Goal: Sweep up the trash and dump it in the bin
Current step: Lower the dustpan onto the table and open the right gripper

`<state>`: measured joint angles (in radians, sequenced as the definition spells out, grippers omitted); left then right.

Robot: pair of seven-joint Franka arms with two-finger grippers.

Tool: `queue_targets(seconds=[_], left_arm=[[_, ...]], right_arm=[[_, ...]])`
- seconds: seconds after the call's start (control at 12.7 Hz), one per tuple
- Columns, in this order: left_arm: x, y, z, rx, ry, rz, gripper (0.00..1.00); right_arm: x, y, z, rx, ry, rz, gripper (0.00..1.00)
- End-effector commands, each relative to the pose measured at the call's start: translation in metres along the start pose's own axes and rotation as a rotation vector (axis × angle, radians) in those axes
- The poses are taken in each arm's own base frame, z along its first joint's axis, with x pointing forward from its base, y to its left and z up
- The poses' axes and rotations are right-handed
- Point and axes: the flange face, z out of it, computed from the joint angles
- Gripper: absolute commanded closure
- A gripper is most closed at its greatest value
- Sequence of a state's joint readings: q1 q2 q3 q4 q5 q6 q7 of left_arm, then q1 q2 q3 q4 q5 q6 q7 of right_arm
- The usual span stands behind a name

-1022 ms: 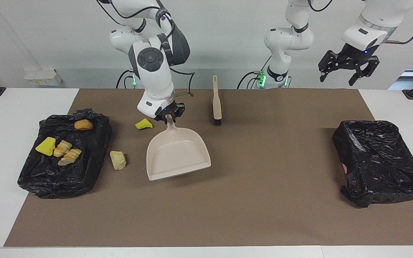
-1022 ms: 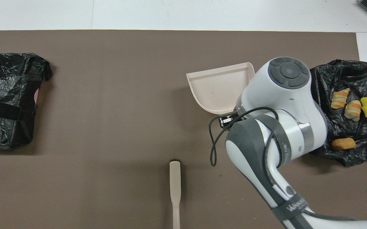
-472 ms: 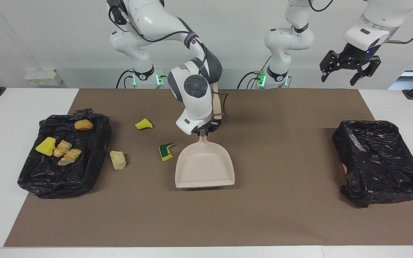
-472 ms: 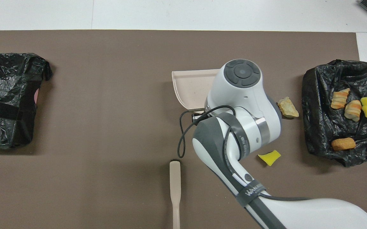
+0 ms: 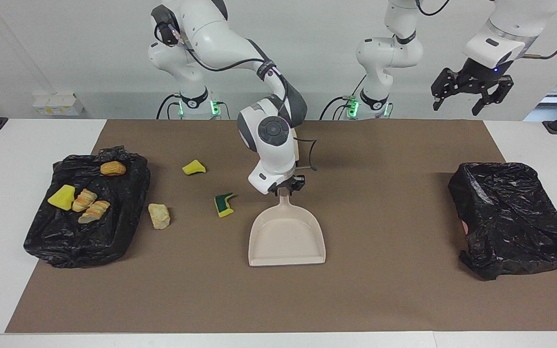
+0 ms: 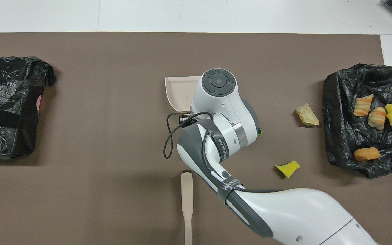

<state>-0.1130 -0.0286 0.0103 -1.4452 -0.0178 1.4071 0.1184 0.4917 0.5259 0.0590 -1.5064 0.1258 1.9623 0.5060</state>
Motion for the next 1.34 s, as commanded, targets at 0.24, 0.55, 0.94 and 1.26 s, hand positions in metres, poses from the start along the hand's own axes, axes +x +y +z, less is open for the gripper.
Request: queue_targets(seconds=[0.24,0.55,0.94,1.26], left_arm=[[-0.005,0.008,-0.005,0.007,-0.008,0.013,0.0],[-0.004,0.012,-0.005,0.003,-0.004,0.02,0.0],[-0.003,0.009,-0.006,0.004,0.004,0.015,0.0],[0.003,0.006,-0.009,0.009,0.048,0.021,0.0]], right_arm=[[-0.037,0.005,-0.061,0.003,-0.032,-0.011,0.0],[-0.091,0.01,-0.084,-0.023,-0.066,-0.018,0.0],[-0.192,-0.012,-0.049,-0.047,-0.041,0.006,0.0],[-0.26,-0.023,-0.005,-0.044,-0.084,-0.001,0.0]])
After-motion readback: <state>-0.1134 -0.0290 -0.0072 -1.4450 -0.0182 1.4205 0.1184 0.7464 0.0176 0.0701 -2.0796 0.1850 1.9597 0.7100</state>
